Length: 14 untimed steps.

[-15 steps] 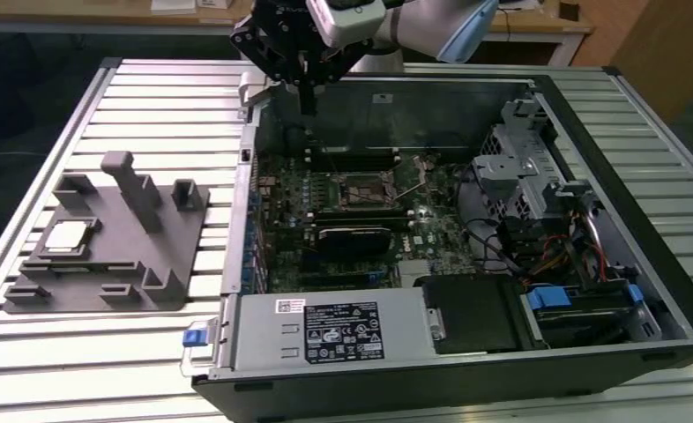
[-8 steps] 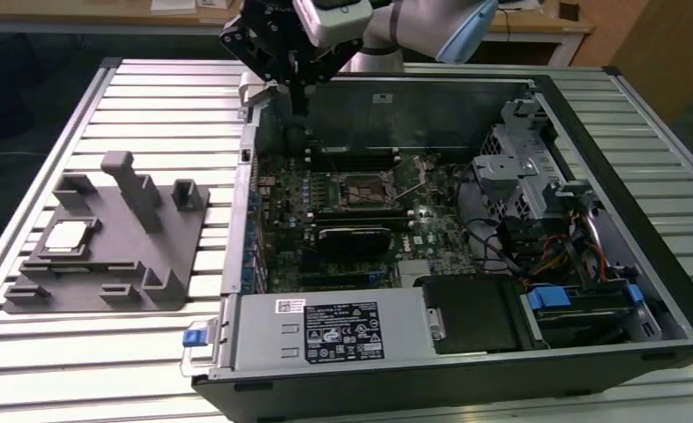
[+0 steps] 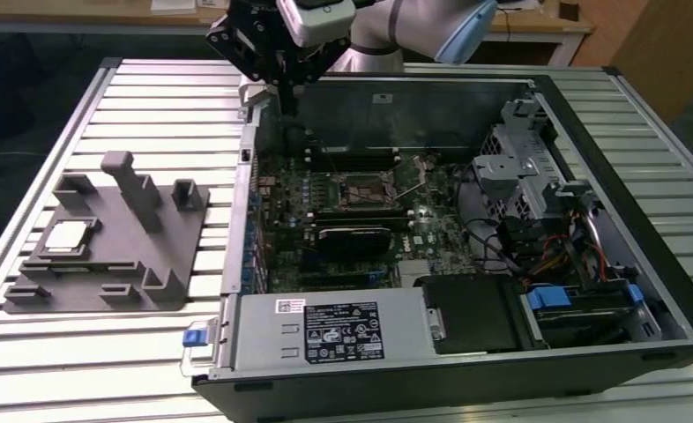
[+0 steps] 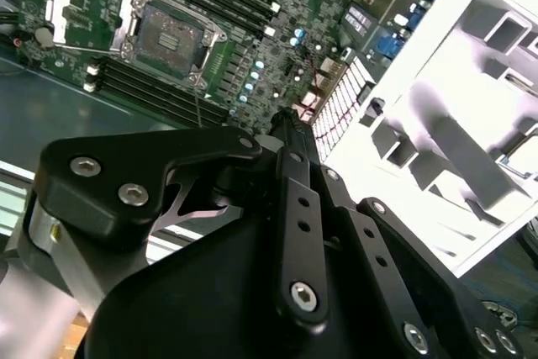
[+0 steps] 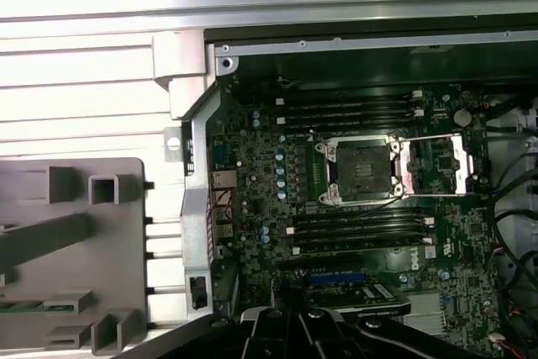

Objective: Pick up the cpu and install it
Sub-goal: 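Reach for the cpu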

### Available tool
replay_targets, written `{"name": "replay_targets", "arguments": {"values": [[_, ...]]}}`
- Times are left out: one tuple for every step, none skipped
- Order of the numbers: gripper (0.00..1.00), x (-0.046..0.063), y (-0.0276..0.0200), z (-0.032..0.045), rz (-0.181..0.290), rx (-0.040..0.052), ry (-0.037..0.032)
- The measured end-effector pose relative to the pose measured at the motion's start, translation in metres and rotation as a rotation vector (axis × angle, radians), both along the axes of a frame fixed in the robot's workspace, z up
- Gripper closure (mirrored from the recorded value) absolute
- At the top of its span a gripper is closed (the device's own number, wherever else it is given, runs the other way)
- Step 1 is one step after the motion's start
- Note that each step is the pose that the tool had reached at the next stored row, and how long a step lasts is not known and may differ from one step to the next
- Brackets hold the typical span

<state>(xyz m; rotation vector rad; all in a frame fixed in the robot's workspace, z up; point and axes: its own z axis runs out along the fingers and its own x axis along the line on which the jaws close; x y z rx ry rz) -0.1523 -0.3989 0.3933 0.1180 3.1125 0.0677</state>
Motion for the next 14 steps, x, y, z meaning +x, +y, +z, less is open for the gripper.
{"name": "replay_targets", "arguments": {"values": [[0.89,-0.002,0.0000,0.0000,0.000,0.0000,0.0000],[0.89,-0.004,0.0000,0.0000,0.000,0.0001,0.0000],[0.89,-0.005,0.0000,0.0000,0.000,0.0000,0.0000],[0.89,-0.007,0.0000,0.0000,0.000,-0.0001,0.0001],[0.89,-0.009,0.0000,0.0000,0.000,0.0000,0.0000],[0.89,-0.010,0.0000,0.0000,0.000,-0.0001,0.0000],[0.89,-0.012,0.0000,0.0000,0.000,0.0000,0.0000],[0.89,-0.013,0.0000,0.0000,0.000,0.0000,0.0000],[0.89,-0.015,0.0000,0.0000,0.000,0.0000,0.0000],[0.89,-0.017,0.0000,0.0000,0.000,-0.0001,0.0000],[0.89,-0.018,0.0000,0.0000,0.000,0.0000,0.0000],[0.89,-0.020,0.0000,0.0000,0.000,-0.0001,0.0000],[0.89,-0.022,0.0000,0.0000,0.000,-0.0001,0.0001],[0.89,-0.023,0.0000,0.0000,0.000,0.0000,0.0000]]}}
